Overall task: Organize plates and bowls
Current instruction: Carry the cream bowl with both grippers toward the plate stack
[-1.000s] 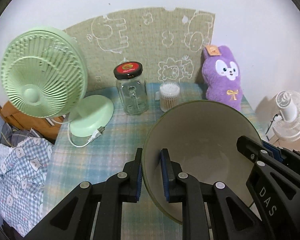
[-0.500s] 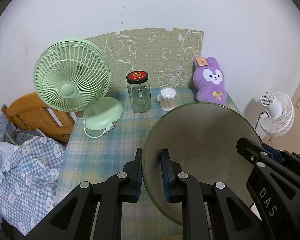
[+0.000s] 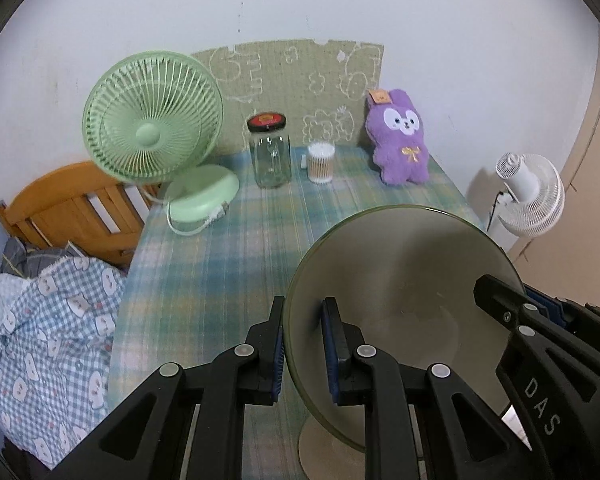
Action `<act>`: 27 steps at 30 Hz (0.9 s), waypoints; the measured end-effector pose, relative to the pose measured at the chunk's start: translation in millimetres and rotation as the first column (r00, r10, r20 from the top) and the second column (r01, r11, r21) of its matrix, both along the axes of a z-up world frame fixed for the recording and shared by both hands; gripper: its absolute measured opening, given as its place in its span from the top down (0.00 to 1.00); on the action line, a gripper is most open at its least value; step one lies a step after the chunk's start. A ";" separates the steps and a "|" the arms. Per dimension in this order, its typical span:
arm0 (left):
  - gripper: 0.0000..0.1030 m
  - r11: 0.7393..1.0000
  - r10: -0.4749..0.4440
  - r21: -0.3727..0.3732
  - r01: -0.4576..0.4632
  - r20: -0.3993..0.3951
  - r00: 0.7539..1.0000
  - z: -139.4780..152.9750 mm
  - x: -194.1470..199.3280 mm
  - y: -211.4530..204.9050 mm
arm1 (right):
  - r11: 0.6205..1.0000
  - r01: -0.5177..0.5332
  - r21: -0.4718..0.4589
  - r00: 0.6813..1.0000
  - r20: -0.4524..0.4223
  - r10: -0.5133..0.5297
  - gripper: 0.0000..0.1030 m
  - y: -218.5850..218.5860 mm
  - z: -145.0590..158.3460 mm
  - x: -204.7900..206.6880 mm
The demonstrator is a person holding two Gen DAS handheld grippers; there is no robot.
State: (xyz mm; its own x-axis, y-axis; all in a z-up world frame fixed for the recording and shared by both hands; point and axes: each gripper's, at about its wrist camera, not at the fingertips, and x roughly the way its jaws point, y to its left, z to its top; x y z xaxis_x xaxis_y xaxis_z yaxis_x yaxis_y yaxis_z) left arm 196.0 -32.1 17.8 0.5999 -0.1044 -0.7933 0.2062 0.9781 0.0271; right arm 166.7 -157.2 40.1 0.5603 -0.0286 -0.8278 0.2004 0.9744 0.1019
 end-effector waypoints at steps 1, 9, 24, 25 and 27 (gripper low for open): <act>0.86 1.000 -0.004 0.000 0.004 -0.007 1.000 -2.4 -3.3 0.8 | 1.000 0.003 0.000 1.000 -0.005 -0.003 0.86 1.0 -2.2 -4.3; 0.86 1.000 -0.015 0.006 0.015 -0.046 0.999 -22.9 -30.5 8.0 | 1.000 0.018 0.003 0.999 -0.048 -0.018 0.86 8.2 -21.8 -31.8; 0.86 0.999 -0.017 0.028 0.021 -0.135 0.991 -60.6 -55.4 13.3 | 1.000 0.029 0.005 0.990 -0.142 -0.028 0.86 14.6 -61.8 -58.1; 0.86 0.999 -0.017 0.030 0.021 -0.139 0.990 -62.4 -55.9 13.2 | 1.000 0.030 0.005 0.989 -0.146 -0.029 0.86 14.7 -63.5 -58.6; 0.85 0.999 -0.017 0.033 0.022 -0.148 0.989 -66.1 -56.7 13.7 | 0.999 0.032 0.007 0.987 -0.156 -0.031 0.86 14.9 -67.3 -59.1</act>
